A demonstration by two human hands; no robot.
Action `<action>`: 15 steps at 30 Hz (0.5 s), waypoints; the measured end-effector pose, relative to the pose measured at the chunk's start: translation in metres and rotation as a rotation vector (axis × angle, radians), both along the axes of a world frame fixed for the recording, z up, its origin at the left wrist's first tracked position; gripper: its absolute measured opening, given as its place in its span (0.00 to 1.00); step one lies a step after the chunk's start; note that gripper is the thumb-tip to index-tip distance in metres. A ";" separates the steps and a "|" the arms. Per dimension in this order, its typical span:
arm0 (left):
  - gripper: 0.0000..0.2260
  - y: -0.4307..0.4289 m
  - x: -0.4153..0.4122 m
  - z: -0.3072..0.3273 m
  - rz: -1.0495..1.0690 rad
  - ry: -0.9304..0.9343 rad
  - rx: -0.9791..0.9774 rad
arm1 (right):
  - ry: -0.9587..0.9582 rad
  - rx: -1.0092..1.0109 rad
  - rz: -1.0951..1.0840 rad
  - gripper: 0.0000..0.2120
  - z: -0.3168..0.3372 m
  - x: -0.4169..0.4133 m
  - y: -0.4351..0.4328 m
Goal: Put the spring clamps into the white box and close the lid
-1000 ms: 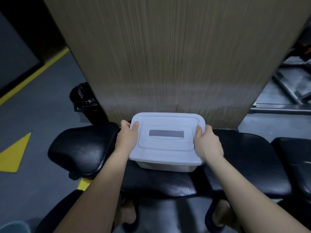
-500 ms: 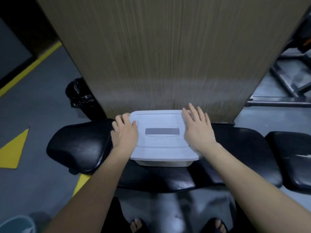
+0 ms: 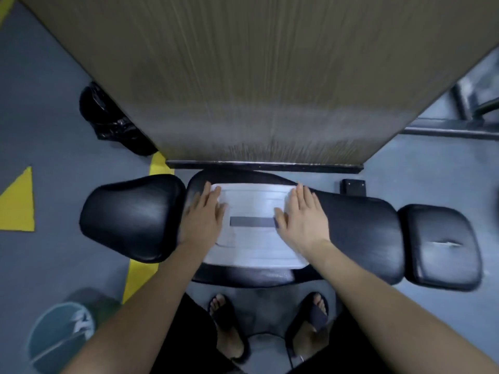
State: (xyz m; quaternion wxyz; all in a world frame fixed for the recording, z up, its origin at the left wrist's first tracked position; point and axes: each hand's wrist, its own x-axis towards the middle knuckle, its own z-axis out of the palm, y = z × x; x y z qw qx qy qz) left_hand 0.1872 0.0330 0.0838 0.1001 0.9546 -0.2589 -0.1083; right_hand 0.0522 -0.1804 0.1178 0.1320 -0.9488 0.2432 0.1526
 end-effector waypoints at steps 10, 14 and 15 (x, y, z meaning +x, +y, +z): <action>0.22 -0.067 0.067 0.310 0.024 0.107 -0.198 | 0.185 0.197 -0.002 0.39 0.290 0.101 -0.043; 0.23 -0.116 0.123 0.449 0.040 -0.028 -0.479 | -0.160 0.144 -0.027 0.39 0.427 0.156 -0.079; 0.23 -0.127 0.138 0.481 0.060 -0.101 -0.555 | -0.252 0.114 -0.031 0.39 0.458 0.170 -0.087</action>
